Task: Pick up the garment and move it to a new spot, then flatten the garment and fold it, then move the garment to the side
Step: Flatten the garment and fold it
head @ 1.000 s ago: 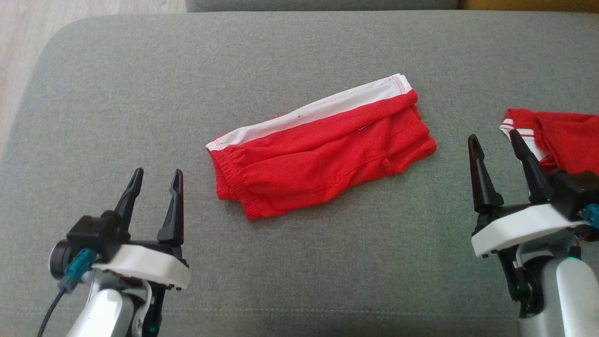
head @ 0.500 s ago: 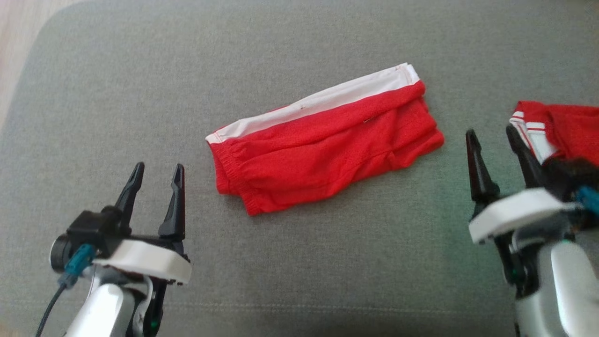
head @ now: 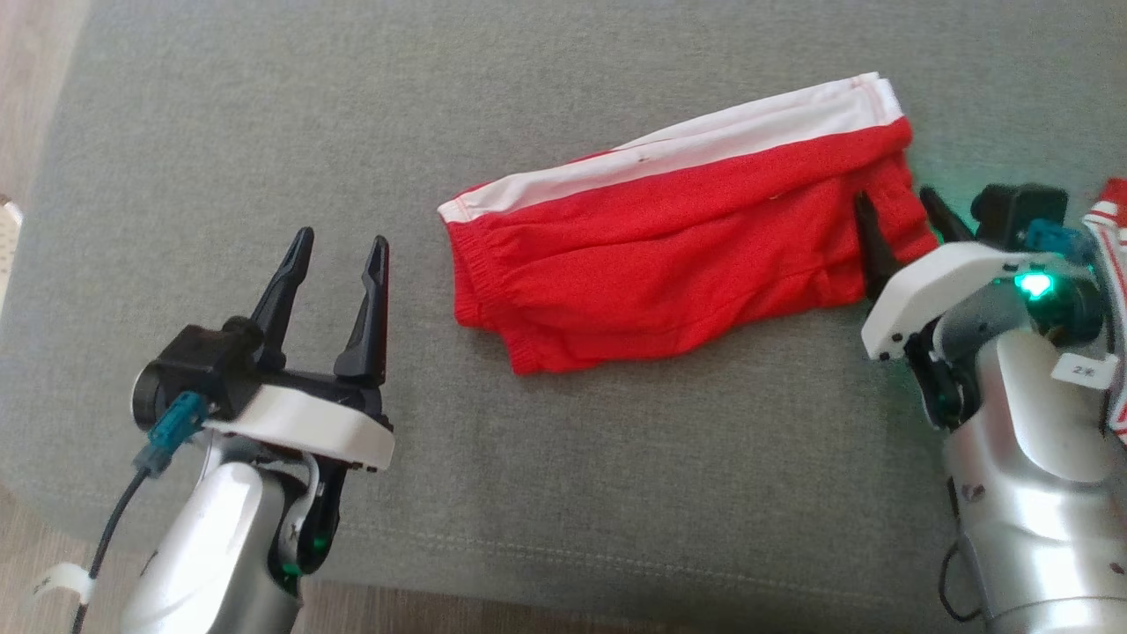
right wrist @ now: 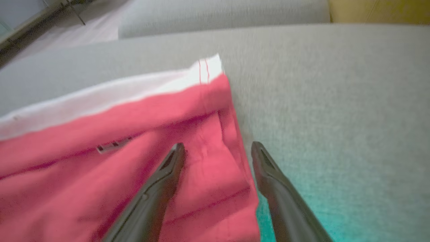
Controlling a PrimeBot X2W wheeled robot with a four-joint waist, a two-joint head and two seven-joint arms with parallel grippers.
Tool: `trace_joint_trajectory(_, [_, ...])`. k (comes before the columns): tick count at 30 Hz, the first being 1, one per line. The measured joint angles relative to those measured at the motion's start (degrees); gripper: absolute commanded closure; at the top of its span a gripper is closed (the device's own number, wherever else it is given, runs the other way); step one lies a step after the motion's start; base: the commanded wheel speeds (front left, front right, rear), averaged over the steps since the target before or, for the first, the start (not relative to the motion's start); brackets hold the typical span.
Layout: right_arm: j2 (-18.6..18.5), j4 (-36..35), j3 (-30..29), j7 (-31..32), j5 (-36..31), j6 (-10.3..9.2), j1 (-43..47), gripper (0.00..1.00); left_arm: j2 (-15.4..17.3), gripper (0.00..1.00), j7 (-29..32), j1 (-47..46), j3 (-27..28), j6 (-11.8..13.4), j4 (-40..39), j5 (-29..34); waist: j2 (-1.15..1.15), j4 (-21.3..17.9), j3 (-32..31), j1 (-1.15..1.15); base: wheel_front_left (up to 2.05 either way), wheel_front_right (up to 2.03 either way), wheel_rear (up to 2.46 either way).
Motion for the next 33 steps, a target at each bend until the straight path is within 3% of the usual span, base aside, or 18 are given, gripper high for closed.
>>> trace_joint_trajectory(6, [0.1, 6.2, -1.8, -0.4, -0.8, 0.00, -2.9, 0.01, -0.6, 0.00, -0.4, 0.0, 0.4, -0.4, 1.5, 0.0, 0.00, 0.5, 0.0, 0.00, 0.00, 0.00, 0.00])
trace_joint_trajectory(7, [0.1, 6.6, -1.5, -0.3, -0.8, 0.00, -3.1, 0.56, -0.6, 0.00, -0.4, 0.0, 0.5, -0.5, 1.6, 0.0, 0.00, 0.3, -0.1, 0.00, 0.00, 0.00, 0.00])
trace_joint_trajectory(8, [0.1, 6.9, -1.0, -0.3, -0.7, 0.00, -3.2, 1.00, -0.7, 0.00, -0.4, 0.0, 0.6, -0.5, 1.6, 0.0, 0.00, 0.2, -0.1, 0.00, 0.00, 0.00, 0.00])
trace_joint_trajectory(18, [0.9, 5.5, 1.1, -2.4, 2.6, 0.00, 0.1, 1.00, -1.2, 0.00, -0.5, 0.1, 2.0, -1.0, 1.7, -0.1, 0.00, -1.4, -1.4, 0.00, 0.00, 0.00, 0.00])
trace_joint_trajectory(26, [1.8, -3.9, -0.1, -4.2, 4.4, 0.00, 11.7, 1.00, -1.0, 0.00, -0.5, 1.7, 2.4, -1.0, 1.5, -0.1, 0.00, -3.0, -3.2, 0.00, 0.00, 0.00, 0.00])
trace_joint_trajectory(33, [2.1, -10.8, -1.9, -0.6, 4.9, 0.00, 17.7, 1.00, -0.4, 0.00, -0.5, 2.5, 2.5, -0.9, 0.8, 0.0, 0.00, -4.0, -3.9, 0.00, 0.00, 0.00, 0.00])
